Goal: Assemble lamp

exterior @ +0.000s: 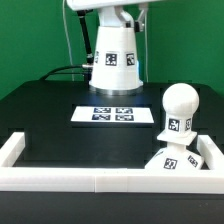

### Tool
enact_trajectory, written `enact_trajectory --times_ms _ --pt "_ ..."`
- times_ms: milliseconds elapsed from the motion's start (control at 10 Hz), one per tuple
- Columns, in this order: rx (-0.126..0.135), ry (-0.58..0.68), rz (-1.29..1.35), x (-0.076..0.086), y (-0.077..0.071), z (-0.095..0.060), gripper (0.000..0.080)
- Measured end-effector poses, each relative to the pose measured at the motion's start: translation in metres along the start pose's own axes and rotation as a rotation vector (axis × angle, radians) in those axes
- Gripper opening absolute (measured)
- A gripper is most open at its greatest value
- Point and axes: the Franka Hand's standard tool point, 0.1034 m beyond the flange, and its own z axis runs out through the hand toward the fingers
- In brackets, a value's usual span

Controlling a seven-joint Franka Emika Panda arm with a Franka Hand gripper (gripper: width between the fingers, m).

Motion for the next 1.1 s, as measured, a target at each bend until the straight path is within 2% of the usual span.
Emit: enact_trajectory --times_ms 100,500,800,1100 --pt "-0.016 -0.032 -0.001 -0.003 -0.002 0.002 0.005" --pt "-0.016 -0.029 -0.001 -0.001 -0.002 0.004 0.005" --pt "-0.013 0.006 -0.023 0.01 -0.035 -0.007 0.005" --pt "-0.011 0.017 -0.02 0.024 -0.056 -0.028 0.005"
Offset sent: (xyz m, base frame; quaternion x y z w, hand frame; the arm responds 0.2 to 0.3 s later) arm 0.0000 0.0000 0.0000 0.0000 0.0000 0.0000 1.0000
